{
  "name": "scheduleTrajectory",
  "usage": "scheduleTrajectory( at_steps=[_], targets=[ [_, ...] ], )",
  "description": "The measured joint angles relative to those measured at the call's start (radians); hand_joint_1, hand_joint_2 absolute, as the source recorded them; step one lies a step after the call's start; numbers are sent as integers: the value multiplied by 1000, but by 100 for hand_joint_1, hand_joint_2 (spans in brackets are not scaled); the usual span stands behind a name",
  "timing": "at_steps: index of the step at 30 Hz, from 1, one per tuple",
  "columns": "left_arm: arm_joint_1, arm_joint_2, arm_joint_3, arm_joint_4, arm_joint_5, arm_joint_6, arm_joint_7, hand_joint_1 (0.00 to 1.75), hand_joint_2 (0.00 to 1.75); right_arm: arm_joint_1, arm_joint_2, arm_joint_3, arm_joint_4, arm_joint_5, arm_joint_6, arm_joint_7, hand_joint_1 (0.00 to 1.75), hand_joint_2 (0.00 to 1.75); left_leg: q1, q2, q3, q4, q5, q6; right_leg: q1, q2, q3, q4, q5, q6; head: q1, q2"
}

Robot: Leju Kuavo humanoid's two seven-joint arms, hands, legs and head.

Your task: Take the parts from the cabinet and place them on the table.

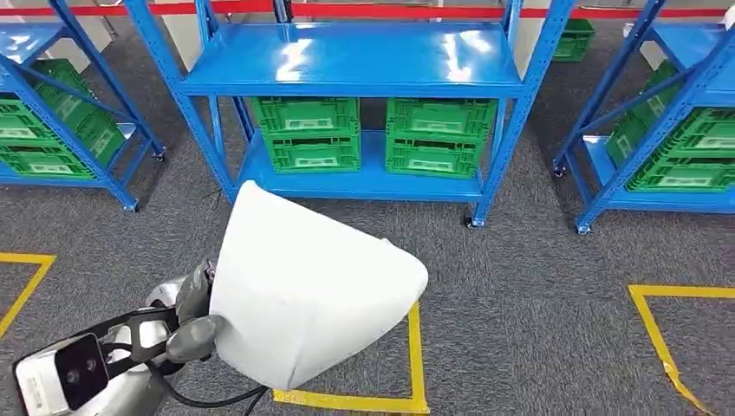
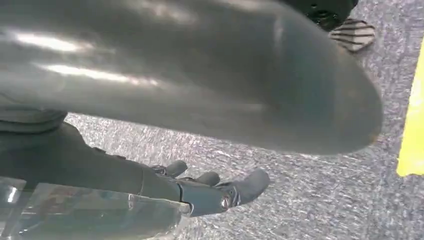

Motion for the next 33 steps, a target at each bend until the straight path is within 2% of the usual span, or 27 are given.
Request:
scheduleTrajectory(
  at_steps=[1,2,3,4,6,7,8,9,11,12,13,14,15,17,18,20,21,22,23,24,26,27,28,29,31,32,33],
  targets=[
    [0,1,-3,0,0,0,0,175,0,0,1,0,1,0,1,0,0,0,2,3,-17,82,-42,-4,1,-1,-12,1,12,0,0,0],
    [1,3,-6,1,0,0,0,175,0,1,1,-1,1,0,1,0,0,0,4,5,-22,139,-53,-7,1,-3,-28,2,25,2,-1,0],
    [0,4,-9,2,0,0,0,175,0,1,1,-2,2,0,1,0,0,0,6,5,-7,151,-33,-6,2,-3,-43,3,36,4,-1,0],
    [0,5,-11,3,0,1,0,175,0,1,1,-3,2,0,1,0,0,0,7,5,32,117,1,-4,2,-4,-57,3,46,6,-1,0],
    [-1,5,-13,3,0,1,0,175,0,0,2,-5,4,0,2,0,0,0,5,5,161,-48,46,10,6,-4,-74,3,64,9,-1,0],
    [-5,5,-13,3,0,2,0,175,0,-1,5,-5,5,0,2,0,0,0,0,7,230,-149,18,25,2,-4,-76,3,71,12,0,0],
    [-8,5,-13,3,0,2,0,175,0,0,8,-6,7,0,2,0,0,0,-3,11,266,-211,-6,31,8,-4,-79,3,80,22,1,0],
    [-9,6,-13,3,0,2,-1,175,0,1,8,-6,8,0,2,0,0,0,-10,9,257,-201,2,31,2,-6,-81,-2,88,32,0,0],
    [-12,7,-14,3,0,2,-1,175,0,1,9,-7,9,0,3,0,0,0,-18,8,248,-208,16,47,-3,-8,-84,-11,107,44,-4,0],
    [-13,7,-15,3,0,2,-1,175,0,1,9,-7,9,0,3,0,0,0,-10,10,243,-234,43,58,1,-8,-90,-15,111,46,-3,0],
    [-16,7,-16,3,0,2,-1,175,0,1,10,-8,10,0,3,0,0,0,-8,14,242,-242,58,61,-1,-5,-101,-1,83,41,-3,0],
    [-20,6,-18,3,1,2,-1,175,0,1,11,-8,10,0,3,0,0,0,-8,12,225,-244,73,70,0,-2,-123,54,25,29,-1,0],
    [-18,5,-18,4,1,2,-1,175,0,1,10,-8,11,0,2,0,0,0,-9,12,211,-243,86,70,0,0,-147,128,-28,20,2,0],
    [-15,5,-21,7,1,2,-3,175,0,0,9,-10,11,0,-7,-3,0,0,-10,12,176,-240,109,70,0,4,-191,288,-91,29,3,0],
    [-14,6,-22,8,2,2,-5,175,0,-2,8,-11,12,0,-9,-7,0,0,-10,12,159,-237,120,68,-2,4,-188,318,-88,41,2,0],
    [-14,7,-22,8,7,2,-7,175,0,-2,4,-11,13,0,-11,-14,0,0,-6,12,124,-225,139,60,-9,4,-113,239,-35,72,3,0],
    [-14,6,-22,8,13,3,-6,175,0,-3,0,-11,14,0,-12,-18,0,0,-4,11,106,-216,145,55,-13,4,-55,156,-11,83,3,0],
    [-15,3,-23,6,19,8,8,175,0,-5,-3,-11,14,0,-13,-22,0,0,-5,9,92,-200,150,49,-17,4,9,66,-13,84,3,0],
    [-17,-2,-23,-1,22,15,26,175,0,-9,-6,-11,16,0,-15,-24,0,0,-9,9,70,-185,152,44,-10,8,59,-10,-47,77,5,0],
    [-19,-11,-27,-10,26,24,42,175,0,-10,-12,-12,17,0,-17,-25,0,0,-9,9,65,-180,163,36,-9,13,40,-2,-49,61,1,0],
    [-21,-16,-36,-19,35,36,50,175,0,-9,-16,-13,16,0,-12,-31,0,0,-6,9,61,-181,179,26,-2,14,29,1,-42,48,2,0],
    [-20,-16,-39,-21,39,40,51,175,0,-5,-16,-13,14,0,-3,-36,0,0,-5,8,56,-181,185,22,-11,11,22,-2,-32,35,3,0],
    [-20,-15,-41,-25,44,44,50,175,0,-4,-14,-13,4,0,15,-42,0,0,-1,9,48,-170,157,16,-12,7,20,-2,-23,26,4,0],
    [-20,-14,-42,-32,47,45,48,175,0,-1,-10,-13,-14,0,33,-48,0,0,1,9,38,-127,95,8,-11,5,12,-2,-13,16,-2,0],
    [-20,-14,-42,-43,51,44,43,175,0,1,-3,-13,-40,0,51,-65,0,0,5,9,5,27,-25,-3,-9,4,-12,-1,8,14,-2,0],
    [-18,-13,-43,-46,51,43,40,175,0,1,-3,-13,-45,0,52,-77,0,0,7,9,-7,96,-53,-6,-7,3,-24,0,18,15,-2,0],
    [-16,-12,-43,-51,49,43,37,175,0,2,-1,-13,-53,0,52,-95,0,0,8,9,-5,134,-54,-6,-6,3,-38,0,28,16,-2,0]
  ],
)
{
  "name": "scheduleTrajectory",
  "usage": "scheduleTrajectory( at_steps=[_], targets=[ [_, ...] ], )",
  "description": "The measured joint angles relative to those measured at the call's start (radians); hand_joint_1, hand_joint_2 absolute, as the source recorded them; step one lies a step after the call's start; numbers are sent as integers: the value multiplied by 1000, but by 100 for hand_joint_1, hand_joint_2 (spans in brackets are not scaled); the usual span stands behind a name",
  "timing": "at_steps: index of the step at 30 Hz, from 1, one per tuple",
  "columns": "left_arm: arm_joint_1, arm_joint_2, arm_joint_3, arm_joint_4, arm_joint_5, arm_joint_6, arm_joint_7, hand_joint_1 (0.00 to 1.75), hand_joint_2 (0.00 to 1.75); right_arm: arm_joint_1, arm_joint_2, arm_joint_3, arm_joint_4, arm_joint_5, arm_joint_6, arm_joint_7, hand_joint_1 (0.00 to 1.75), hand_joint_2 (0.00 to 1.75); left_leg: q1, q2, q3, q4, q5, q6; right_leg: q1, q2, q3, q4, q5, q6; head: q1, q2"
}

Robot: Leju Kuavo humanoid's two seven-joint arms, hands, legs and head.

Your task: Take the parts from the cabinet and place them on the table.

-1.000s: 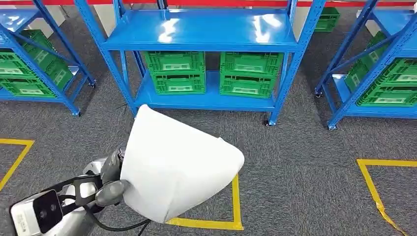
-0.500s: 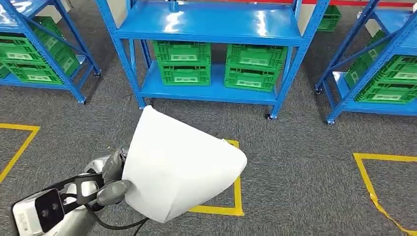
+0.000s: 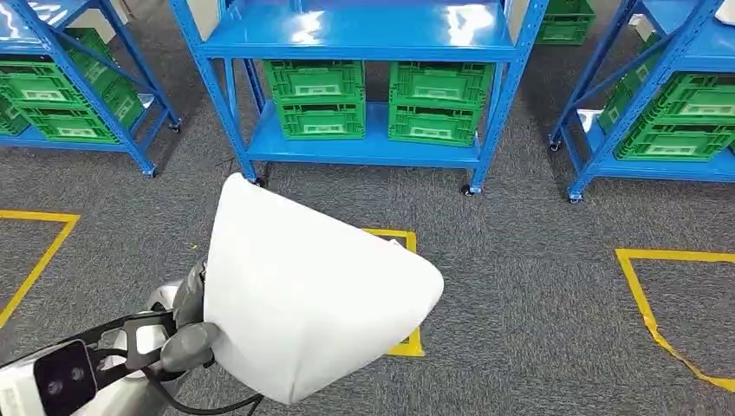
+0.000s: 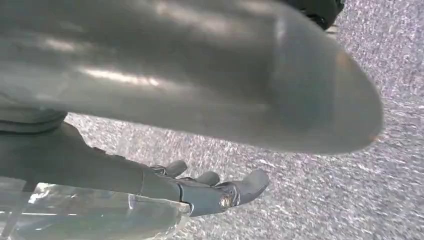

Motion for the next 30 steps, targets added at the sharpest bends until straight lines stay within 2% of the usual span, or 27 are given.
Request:
scheduleTrajectory(
  at_steps=[1,2,3,4,5,6,8,9,10,11,12,13,14,15,16,17,18,19,20,21,23,24,25,26,27,29,30],
  targets=[
    [0,2,0,-3,-2,0,-1,175,0,1,2,0,-5,0,0,-15,0,0,0,0,22,-7,20,2,1,0,-13,0,9,1,0,0],
    [0,2,0,-9,-4,0,-1,175,0,3,2,1,-11,0,-2,-33,0,0,0,0,66,-56,53,5,2,0,-25,1,19,2,0,0],
    [0,4,0,-17,-6,0,-2,175,0,6,3,7,-18,0,-3,-53,0,0,-1,0,134,-144,83,13,5,0,-34,1,27,6,0,0],
    [-1,5,0,-26,-7,0,-2,175,0,9,3,15,-23,0,-3,-68,0,0,-4,-1,203,-236,92,24,5,1,-38,1,35,6,0,0],
    [-2,6,2,-36,-8,0,-1,175,0,13,8,23,-27,-3,4,-82,0,0,-8,0,253,-312,55,34,7,3,-44,0,42,15,2,0],
    [-2,7,3,-44,-8,0,-1,175,0,12,7,25,-31,-9,14,-86,0,0,-10,-7,265,-346,50,34,6,4,-47,0,49,22,2,0],
    [-2,11,4,-51,-9,0,1,175,0,10,6,25,-33,-14,25,-87,0,0,-21,-6,255,-339,60,40,-4,4,-51,-10,68,38,0,0],
    [-2,13,4,-54,-10,0,3,175,0,11,7,25,-33,-17,30,-88,0,0,-23,-2,251,-348,74,50,-1,8,-51,-19,80,46,0,0],
    [-2,13,4,-55,-11,0,3,175,0,10,9,25,-33,-18,33,-88,0,0,-9,8,253,-369,95,61,-1,6,-56,-9,68,42,2,0],
    [-4,13,3,-55,-11,0,3,175,0,11,10,24,-34,-18,33,-88,0,0,-13,13,243,-371,106,66,1,6,-70,14,33,35,2,0],
    [-4,13,3,-57,-14,0,3,175,0,12,10,24,-34,-18,33,-88,0,0,-14,16,228,-369,116,72,2,7,-94,84,-27,23,6,0],
    [-2,13,2,-57,-17,0,3,175,0,12,10,24,-34,-18,33,-88,0,0,-16,18,212,-368,126,73,2,7,-121,168,-79,17,7,0],
    [-1,13,1,-57,-18,0,3,175,0,12,9,23,-34,-18,33,-87,0,0,-19,23,197,-366,137,74,3,7,-142,246,-114,19,7,0],
    [-1,13,0,-57,-18,0,3,175,0,12,8,22,-34,-18,34,-86,0,0,-20,28,179,-362,148,74,3,7,-152,304,-123,28,6,0],
    [-1,13,0,-57,-18,0,3,175,0,12,8,21,-34,-18,37,-85,0,0,-21,33,163,-358,156,74,2,6,-142,317,-108,41,7,0],
    [-1,14,-1,-57,-17,0,3,175,0,13,9,18,-37,-18,45,-84,0,0,-20,38,146,-352,164,72,1,6,-113,292,-78,56,7,0],
    [-1,15,-1,-57,-17,-2,1,175,0,12,8,15,-43,-18,51,-84,0,0,-19,43,126,-343,172,68,0,4,-62,225,-44,69,7,0],
    [-1,16,-1,-57,-16,-3,-1,175,0,12,8,14,-49,-18,56,-84,0,0,-19,48,110,-330,177,63,-2,-8,2,135,-30,74,7,0],
    [-1,17,-1,-57,-16,-3,-2,175,0,11,10,13,-55,-18,63,-82,0,0,-23,52,97,-315,180,59,-1,-41,63,47,-54,68,8,0],
    [-2,18,-1,-58,-16,-5,-4,175,0,8,7,11,-65,-19,68,-81,0,0,-25,60,85,-303,183,54,14,-44,93,-17,-81,50,8,0],
    [-2,19,-2,-58,-16,-7,-5,175,0,8,11,4,-74,-21,69,-79,0,0,-25,73,84,-301,196,45,16,-30,70,-1,-72,37,8,0],
    [-2,21,-2,-58,-16,-7,-6,175,0,10,12,0,-77,-21,71,-77,0,0,-22,81,84,-302,202,39,16,-25,65,0,-66,26,6,0],
    [-2,23,-2,-57,-16,-7,-6,175,0,13,14,-3,-79,-20,73,-73,0,0,-18,74,77,-298,198,32,6,-20,56,-4,-53,12,8,0],
    [-1,24,-2,-57,-15,-7,-6,175,0,13,15,-4,-82,-21,74,-73,0,0,-15,43,70,-279,151,21,7,-15,47,-3,-42,6,6,0],
    [-1,26,-2,-57,-15,-8,-6,175,0,13,14,-5,-87,-21,74,-73,0,0,-11,20,59,-227,83,14,6,-13,36,-3,-29,-2,5,0],
    [0,30,-1,-57,-15,-8,-6,175,0,10,16,-6,-89,-21,75,-73,0,0,-8,9,30,-83,-24,7,8,2,11,-1,-4,-5,5,0],
    [0,32,-1,-57,-15,-8,-6,175,0,11,16,-8,-89,-21,75,-73,0,0,-7,9,24,-17,-44,7,10,10,-7,-1,10,-5,5,0]
  ],
)
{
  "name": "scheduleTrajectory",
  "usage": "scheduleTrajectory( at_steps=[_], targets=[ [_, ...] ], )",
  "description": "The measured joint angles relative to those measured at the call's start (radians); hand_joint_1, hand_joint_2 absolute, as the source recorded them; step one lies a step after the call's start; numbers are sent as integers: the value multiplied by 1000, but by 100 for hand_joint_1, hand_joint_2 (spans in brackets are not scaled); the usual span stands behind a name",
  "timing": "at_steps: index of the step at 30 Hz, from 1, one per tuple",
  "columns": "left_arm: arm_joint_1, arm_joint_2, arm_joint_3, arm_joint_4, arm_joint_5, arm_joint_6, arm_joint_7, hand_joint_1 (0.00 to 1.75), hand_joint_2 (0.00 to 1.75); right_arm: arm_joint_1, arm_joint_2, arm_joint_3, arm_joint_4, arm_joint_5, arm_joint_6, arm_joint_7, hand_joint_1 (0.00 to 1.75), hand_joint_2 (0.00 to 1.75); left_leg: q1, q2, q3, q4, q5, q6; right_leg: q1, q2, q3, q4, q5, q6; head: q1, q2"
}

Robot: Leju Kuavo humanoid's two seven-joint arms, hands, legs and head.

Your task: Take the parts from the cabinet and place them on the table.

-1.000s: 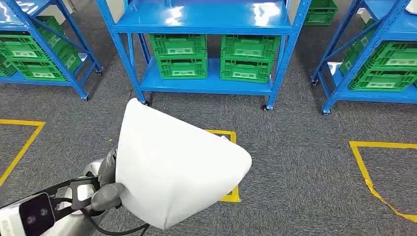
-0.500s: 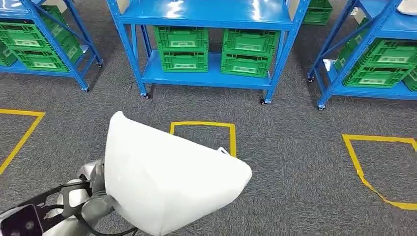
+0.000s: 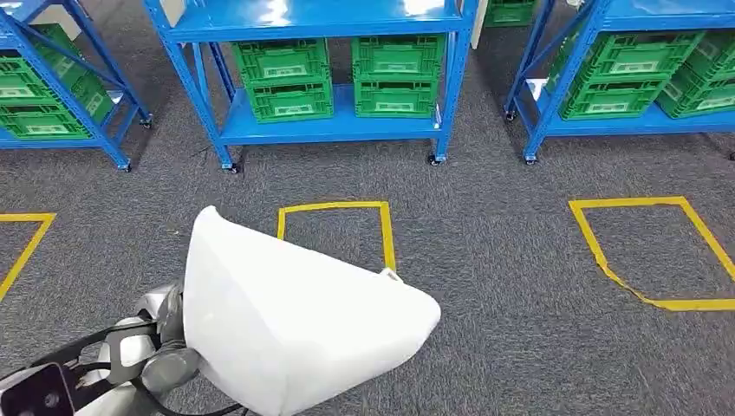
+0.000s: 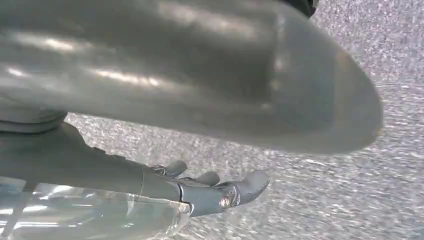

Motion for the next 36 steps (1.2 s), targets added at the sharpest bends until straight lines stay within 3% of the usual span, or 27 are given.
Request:
scheduleTrajectory(
  at_steps=[2,4,5,6,7,9,10,11,13,14,15,17,19,20,21,22,24,25,26,27,29,30,31,33,34,35,36],
  targets=[
    [0,2,0,0,0,0,0,175,0,1,0,-2,-1,0,0,0,0,0,0,-3,38,6,45,6,3,15,-31,1,24,3,0,0],
    [-2,2,0,0,0,0,0,175,0,2,2,-3,-3,1,3,0,0,0,-3,-18,145,-127,107,24,8,33,-58,1,49,6,0,0],
    [-4,2,0,-1,0,0,0,175,0,-2,7,-4,-4,4,7,3,0,0,-7,-38,218,-223,104,40,5,36,-65,1,61,6,0,0],
    [-6,2,0,-1,-1,0,-2,175,0,-2,11,-5,-9,6,10,5,0,0,-10,-37,272,-315,64,52,15,41,-71,1,71,14,1,0],
    [-7,2,-1,-1,-2,0,-5,175,0,0,13,-6,-13,14,10,5,0,0,-13,-37,279,-328,61,42,6,46,-73,-5,84,20,2,0],
    [-13,2,-3,-1,-3,0,-6,175,0,3,14,-12,-16,18,8,6,0,0,-23,-37,266,-328,80,53,-3,50,-76,-14,106,36,-5,0],
    [-14,1,-5,0,-3,0,-6,175,0,6,14,-17,-19,19,7,7,0,0,-20,-28,257,-341,105,62,4,51,-82,-22,116,40,-4,0],
    [-16,1,-7,0,-3,0,-11,175,0,3,17,-19,-19,19,3,7,0,0,-14,-21,253,-353,124,65,1,30,-93,-8,93,33,-2,0],
    [-12,3,-7,3,-4,-3,-28,175,0,-3,18,-19,-18,20,-10,6,0,0,-16,-17,214,-352,154,74,0,11,-131,105,-29,11,2,0],
    [-9,6,-7,5,-5,-8,-37,175,0,-5,18,-19,-18,20,-13,5,0,0,-16,-10,194,-352,170,75,-2,10,-155,193,-83,9,2,0],
    [-7,9,-7,8,-6,-13,-40,175,0,-9,18,-19,-18,20,-14,5,0,0,-16,-7,175,-350,185,74,-3,9,-166,268,-107,18,3,0],
    [-1,13,-3,13,-8,-17,-48,175,0,-13,18,-20,-18,20,-16,8,0,0,-14,2,131,-342,213,68,-11,8,-149,331,-70,53,3,0],
    [0,16,2,16,-16,-22,-49,175,0,-17,17,-21,-18,19,-23,7,0,0,-7,5,81,-321,236,56,-21,6,-58,245,-9,85,3,0],
    [0,17,3,16,-19,-23,-50,175,0,-21,17,-22,-15,19,-30,1,0,0,-8,6,61,-304,243,48,-27,2,18,154,-22,84,3,0],
    [1,16,7,15,-25,-25,-50,175,0,-26,16,-22,-7,19,-33,-7,0,0,-11,7,40,-288,248,42,-23,0,98,44,-79,75,6,0],
    [2,16,8,14,-27,-26,-51,175,0,-30,10,-22,-5,18,-45,-14,0,0,-10,13,32,-282,257,33,-14,2,113,-10,-113,53,2,0],
    [5,17,9,14,-29,-28,-51,175,0,-28,13,-21,2,17,-99,-29,0,0,-4,14,28,-292,285,24,-5,3,91,3,-97,40,2,0],
    [10,18,10,14,-30,-30,-51,175,0,-23,14,-19,4,18,-90,-29,0,0,-1,14,23,-293,291,18,-12,1,83,1,-89,26,2,0],
    [18,21,12,13,-29,-33,-52,175,0,-18,13,-18,9,19,-71,-29,0,0,5,8,16,-285,270,10,-14,-3,76,1,-80,15,3,0],
    [27,25,16,10,-27,-34,-53,175,0,-15,11,-17,13,20,-54,-24,0,0,7,3,7,-254,214,5,-13,-4,67,1,-69,6,1,0],
    [43,32,26,2,-26,-39,-55,175,0,-13,10,-18,19,16,-31,-29,0,0,8,1,-22,-121,89,-6,-11,-5,44,1,-47,0,1,0],
    [53,35,31,-3,-27,-43,-55,175,0,-13,10,-18,21,15,-20,-31,0,0,8,1,-38,-49,57,-8,-10,-5,30,2,-36,0,1,0],
    [63,39,34,-6,-31,-45,-55,175,0,-12,10,-18,24,16,-14,-29,0,0,8,1,-44,4,57,-8,-9,-4,22,2,-25,1,0,0],
    [75,42,35,-10,-35,-48,-55,175,0,-8,10,-18,32,19,-8,-19,0,0,8,1,-1,-6,119,-3,-6,-13,-3,4,-6,3,0,0],
    [77,43,37,-14,-36,-49,-55,175,0,-5,10,-17,37,19,-8,-19,0,0,7,3,60,-79,149,2,-4,-19,-12,4,1,3,0,0],
    [77,44,40,-18,-36,-49,-55,175,0,-2,9,-14,43,19,-16,-19,0,0,4,17,130,-171,156,11,-2,-22,-15,4,7,6,0,0],
    [77,44,42,-22,-36,-49,-55,175,0,1,7,-6,53,19,-24,-19,0,0,-3,48,189,-259,125,21,0,-27,-14,4,11,11,0,0]
  ],
)
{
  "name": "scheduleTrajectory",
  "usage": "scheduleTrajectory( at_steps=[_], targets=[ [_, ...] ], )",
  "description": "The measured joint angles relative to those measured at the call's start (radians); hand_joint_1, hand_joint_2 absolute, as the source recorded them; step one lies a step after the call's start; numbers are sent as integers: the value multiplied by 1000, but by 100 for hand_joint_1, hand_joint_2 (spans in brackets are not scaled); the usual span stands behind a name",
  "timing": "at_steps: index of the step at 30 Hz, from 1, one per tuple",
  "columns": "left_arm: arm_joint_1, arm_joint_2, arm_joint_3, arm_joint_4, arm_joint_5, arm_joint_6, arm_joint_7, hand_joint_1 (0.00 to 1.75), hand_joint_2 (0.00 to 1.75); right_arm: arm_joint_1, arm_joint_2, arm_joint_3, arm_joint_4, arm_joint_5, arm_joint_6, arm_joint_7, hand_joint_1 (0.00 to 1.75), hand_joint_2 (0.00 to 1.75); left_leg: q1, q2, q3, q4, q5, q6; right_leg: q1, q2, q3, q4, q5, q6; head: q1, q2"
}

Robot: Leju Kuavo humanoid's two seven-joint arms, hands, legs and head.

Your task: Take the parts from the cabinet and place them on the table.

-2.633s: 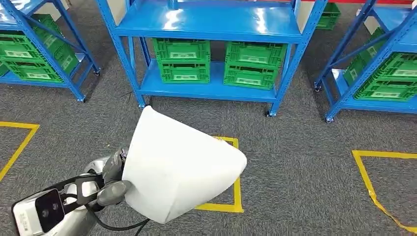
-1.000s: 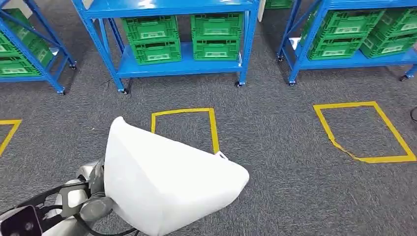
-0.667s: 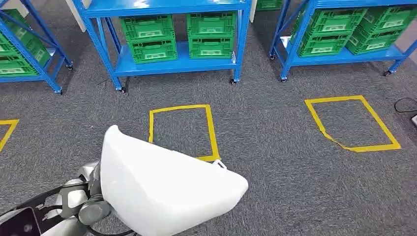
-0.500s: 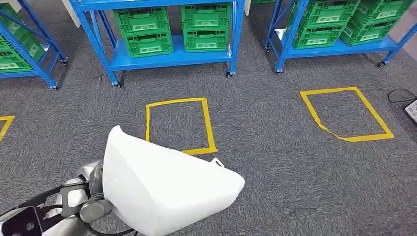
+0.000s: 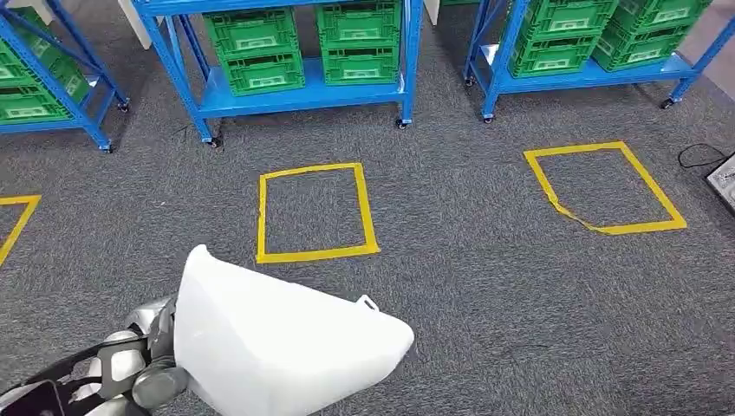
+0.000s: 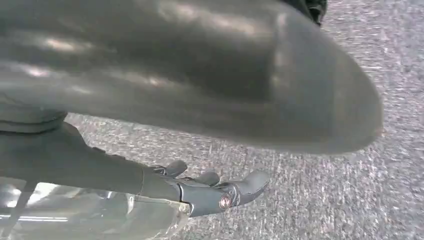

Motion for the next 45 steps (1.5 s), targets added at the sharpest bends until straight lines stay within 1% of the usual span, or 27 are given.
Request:
scheduleTrajectory(
  at_steps=[2,5,7,10,12,14,15,16,19,20,21,23,25,26,27,29,30,31,35,36,37,38,40,41,42,44,45],
  targets=[
    [0,2,0,-2,0,0,-6,175,0,9,-14,24,25,0,-20,0,0,0,-11,1,21,-48,-19,11,3,-19,-4,0,8,13,1,0],
    [6,9,1,-2,0,-3,-13,175,0,11,-31,53,49,0,-29,0,0,0,-4,-27,13,-74,12,35,0,-37,-7,1,16,28,1,0],
    [7,10,0,-3,0,-3,-14,175,0,12,-41,64,61,0,-30,-1,0,0,-7,-41,5,-79,30,47,-1,3,-45,85,-50,16,3,0],
    [16,13,-2,-3,0,-3,-14,175,0,19,-53,73,74,0,-36,-1,0,0,-13,-69,-26,-76,53,48,-1,17,-131,311,-150,11,5,0],
    [21,15,-2,-3,0,-3,-14,175,0,20,-59,78,79,0,-36,0,0,0,-13,-91,-40,-73,64,45,-1,18,-88,262,-130,28,4,0],
    [21,15,-2,-3,0,-3,-14,175,0,20,-63,82,83,0,-36,0,0,0,-13,-109,-49,-63,68,41,-5,31,20,82,-74,43,5,0],
    [21,15,-2,-3,0,-3,-14,175,0,20,-66,82,84,0,-36,-1,0,0,-12,-116,-58,-50,68,38,-9,83,66,-2,-66,40,5,0],
    [22,16,-2,-3,0,-3,-14,175,0,19,-67,84,86,0,-36,-1,0,0,-20,-125,-69,-38,65,32,-2,76,64,-4,-65,24,3,0],
    [24,18,-1,-3,0,-4,-14,175,0,20,-69,88,89,0,-36,-1,0,0,-12,-142,-78,-40,76,14,6,53,65,-2,-56,6,3,0],
    [24,19,-1,-3,0,-4,-14,175,0,20,-68,90,92,0,-36,-1,0,0,-11,-148,-82,-34,77,11,-10,44,63,-7,-50,-1,3,0],
    [26,19,0,-4,0,-4,-14,175,0,18,-70,91,93,0,-36,-1,0,0,-13,-121,-94,-16,58,4,-7,34,63,-7,-49,-4,2,0],
    [24,21,0,-4,0,-5,-14,175,0,22,-71,92,94,0,-38,0,0,0,-2,-76,-149,119,-24,-14,-6,16,61,-7,-46,-12,-13,0],
    [25,22,-2,-4,0,-15,-15,175,0,30,-71,101,99,0,-49,18,0,0,8,-63,-212,260,-81,-24,-4,-7,55,-6,-46,-12,-13,0],
    [25,23,-3,-2,0,-16,-18,175,0,33,-72,110,100,0,-56,27,0,0,11,-60,-217,278,-79,-26,-4,-19,54,-6,-46,-12,-13,0],
    [25,23,-5,0,0,-18,-19,175,0,35,-73,120,105,0,-63,33,0,0,12,-56,-195,243,-55,-26,-4,-31,54,-6,-46,-12,-13,0],
    [22,23,-9,3,-11,-21,-20,175,0,36,-77,143,115,0,-81,42,0,0,12,-36,-99,78,18,-20,-3,-51,57,-6,-46,-11,-13,0],
    [16,23,-11,4,-16,-20,-19,175,0,39,-78,155,119,0,-93,46,0,0,7,-1,-50,-4,42,-10,-1,-60,59,-7,-46,-10,-13,0],
    [5,23,-14,6,-19,-18,-18,175,0,44,-79,171,123,0,-104,51,0,0,-5,34,-36,-39,26,-6,7,-69,58,-4,-49,-4,-12,0],
    [-3,23,-20,22,10,-21,-4,175,0,61,-105,281,157,1,-147,68,0,0,-11,-17,-46,-47,39,20,7,-109,64,-12,-47,21,-11,0],
    [0,23,-20,24,23,-21,-4,175,0,61,-115,304,168,0,-158,66,0,0,0,-26,-29,-63,51,25,4,-80,58,-3,-56,25,-9,0],
    [-5,23,-19,26,31,-21,-9,175,0,62,-122,323,187,1,-167,62,0,0,0,-35,-29,-68,58,34,2,-29,41,32,-78,20,-8,0],
    [-4,20,-19,27,26,-21,-16,175,0,64,-132,337,205,1,-180,62,0,0,-1,-46,-34,-68,61,38,2,-1,3,108,-111,12,-6,0],
    [6,23,-21,28,6,-24,-26,175,0,72,-152,367,240,2,-201,64,0,0,-5,-78,-41,-67,64,42,2,16,-85,278,-164,8,-2,0],
    [10,23,-21,29,4,-26,-30,175,0,74,-162,380,254,1,-206,63,0,0,-6,-92,-43,-64,64,42,2,17,-104,308,-165,12,-2,0],
    [11,25,-21,30,3,-28,-32,175,0,74,-165,387,267,2,-208,62,0,0,-6,-108,-46,-59,64,42,2,17,-100,290,-146,21,-2,0],
    [13,28,-22,30,3,-41,-34,175,0,71,-187,408,297,1,-218,56,0,0,-5,-137,-49,-47,61,37,-5,24,-34,143,-77,44,0,0],
    [13,29,-23,30,3,-47,-35,175,0,70,-195,414,305,1,-221,54,0,0,-5,-151,-52,-38,57,32,-12,49,7,54,-44,54,1,0]
  ],
)
